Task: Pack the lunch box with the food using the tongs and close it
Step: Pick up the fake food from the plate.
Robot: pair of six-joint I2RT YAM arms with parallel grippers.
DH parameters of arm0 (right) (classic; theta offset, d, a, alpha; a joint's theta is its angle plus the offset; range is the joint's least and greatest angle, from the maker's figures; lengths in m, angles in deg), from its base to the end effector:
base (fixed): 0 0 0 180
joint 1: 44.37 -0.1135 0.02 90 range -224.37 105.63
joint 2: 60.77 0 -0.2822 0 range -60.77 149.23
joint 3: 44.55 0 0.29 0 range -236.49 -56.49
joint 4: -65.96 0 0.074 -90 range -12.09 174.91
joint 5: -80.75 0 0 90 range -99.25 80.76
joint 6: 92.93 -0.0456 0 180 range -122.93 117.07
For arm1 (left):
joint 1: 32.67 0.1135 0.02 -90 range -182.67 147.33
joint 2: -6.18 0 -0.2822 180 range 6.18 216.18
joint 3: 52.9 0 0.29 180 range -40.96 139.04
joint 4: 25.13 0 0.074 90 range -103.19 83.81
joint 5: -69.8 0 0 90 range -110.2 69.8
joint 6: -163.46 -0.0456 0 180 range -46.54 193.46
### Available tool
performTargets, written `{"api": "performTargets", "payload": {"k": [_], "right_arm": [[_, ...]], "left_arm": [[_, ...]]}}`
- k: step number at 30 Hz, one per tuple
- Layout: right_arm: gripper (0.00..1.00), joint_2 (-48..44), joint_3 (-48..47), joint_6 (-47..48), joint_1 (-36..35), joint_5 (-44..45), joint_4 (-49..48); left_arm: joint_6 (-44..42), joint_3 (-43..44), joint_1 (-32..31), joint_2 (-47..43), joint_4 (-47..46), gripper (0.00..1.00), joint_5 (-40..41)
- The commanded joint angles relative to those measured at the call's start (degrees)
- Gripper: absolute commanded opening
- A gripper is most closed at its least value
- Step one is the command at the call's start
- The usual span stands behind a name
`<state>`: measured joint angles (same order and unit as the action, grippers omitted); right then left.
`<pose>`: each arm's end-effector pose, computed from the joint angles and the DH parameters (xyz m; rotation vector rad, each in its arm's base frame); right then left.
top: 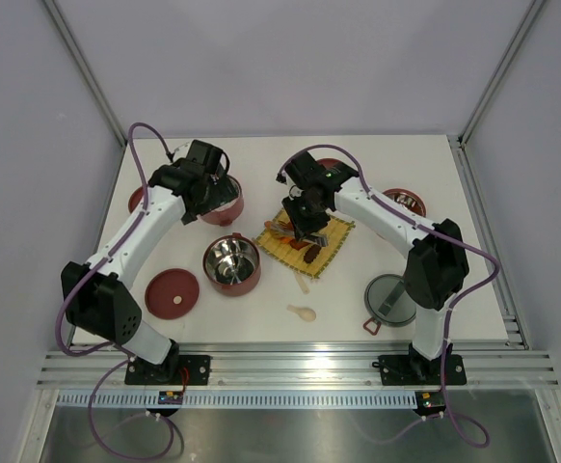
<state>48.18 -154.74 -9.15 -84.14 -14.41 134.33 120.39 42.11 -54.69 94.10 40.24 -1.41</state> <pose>0.3417 0.2897 0.2767 -0.8295 2.6636 0.3361 0.3385 -0.1210 0.3316 -0.6553 2.4209 -0.0612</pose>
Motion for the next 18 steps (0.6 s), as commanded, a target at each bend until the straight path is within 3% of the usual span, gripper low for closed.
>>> {"api": "performTargets", "payload": {"k": [1, 10, 18], "right_arm": [[0.28, -2.6, -2.5, 0.3, -0.7, 0.0, -0.6], [0.28, -9.4, -1.9, -2.6, -0.7, 4.7, -2.0], [0.29, -14.4, -3.8, -4.9, -2.3, 2.0, -0.4]], "left_arm": [[-2.5, 0.4, 3.1, -3.7, -0.3, 0.99, 2.0], [-6.0, -0.3, 7.4, -7.6, 0.4, 0.99, 3.5], [-8.0, 1.1, 9.2, -8.2, 0.2, 0.99, 1.9]]}}
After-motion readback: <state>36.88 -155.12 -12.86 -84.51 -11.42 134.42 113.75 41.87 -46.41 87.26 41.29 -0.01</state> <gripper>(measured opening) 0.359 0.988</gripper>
